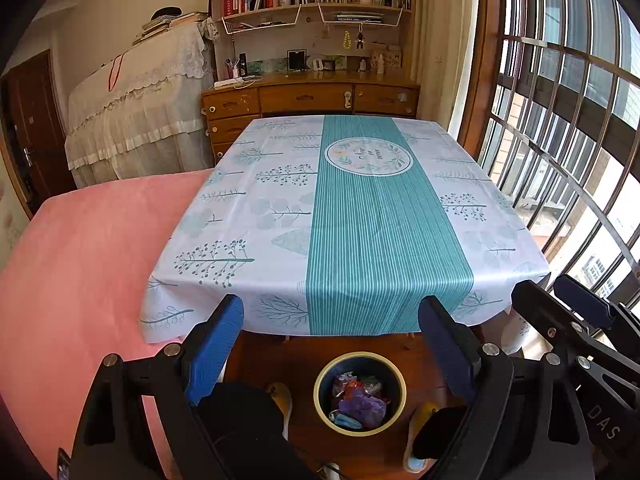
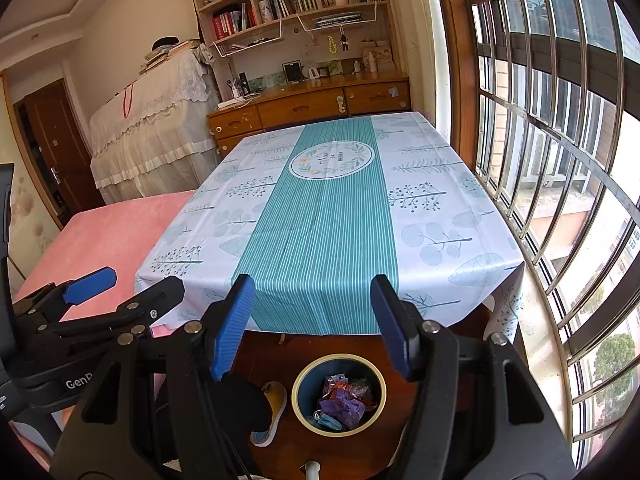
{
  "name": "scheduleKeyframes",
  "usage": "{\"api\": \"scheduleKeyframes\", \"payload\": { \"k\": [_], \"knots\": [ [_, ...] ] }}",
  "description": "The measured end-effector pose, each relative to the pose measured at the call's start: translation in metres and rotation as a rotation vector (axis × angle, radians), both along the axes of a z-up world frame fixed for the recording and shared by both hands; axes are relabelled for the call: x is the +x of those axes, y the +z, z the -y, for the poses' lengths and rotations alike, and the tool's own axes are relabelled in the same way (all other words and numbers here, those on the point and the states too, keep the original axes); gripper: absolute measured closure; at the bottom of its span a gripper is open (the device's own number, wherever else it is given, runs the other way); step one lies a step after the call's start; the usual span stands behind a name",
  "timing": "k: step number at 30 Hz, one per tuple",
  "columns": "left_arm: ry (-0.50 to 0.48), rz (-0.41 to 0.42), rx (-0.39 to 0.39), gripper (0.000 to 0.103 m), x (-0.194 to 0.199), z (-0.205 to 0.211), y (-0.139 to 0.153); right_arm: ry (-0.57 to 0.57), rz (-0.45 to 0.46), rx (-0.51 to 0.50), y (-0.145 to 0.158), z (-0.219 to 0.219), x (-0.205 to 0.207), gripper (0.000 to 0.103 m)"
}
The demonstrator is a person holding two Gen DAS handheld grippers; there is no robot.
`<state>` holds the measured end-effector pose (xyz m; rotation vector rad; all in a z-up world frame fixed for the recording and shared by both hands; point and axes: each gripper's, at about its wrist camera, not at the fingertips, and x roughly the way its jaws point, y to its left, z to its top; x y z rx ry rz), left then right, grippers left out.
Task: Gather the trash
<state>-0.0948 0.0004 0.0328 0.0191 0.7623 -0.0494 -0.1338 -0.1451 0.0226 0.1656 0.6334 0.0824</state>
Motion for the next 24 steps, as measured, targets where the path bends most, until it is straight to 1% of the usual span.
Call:
{"api": "scheduleKeyframes", "payload": {
  "k": [24],
  "knots": [
    [-0.002, -0.006, 0.005, 0.013, 0.0019, -0.0023, -0.0009, -0.006, 0.010, -0.007, 0.0022, 0.0028, 0.0022, 0.046]
  ]
}}
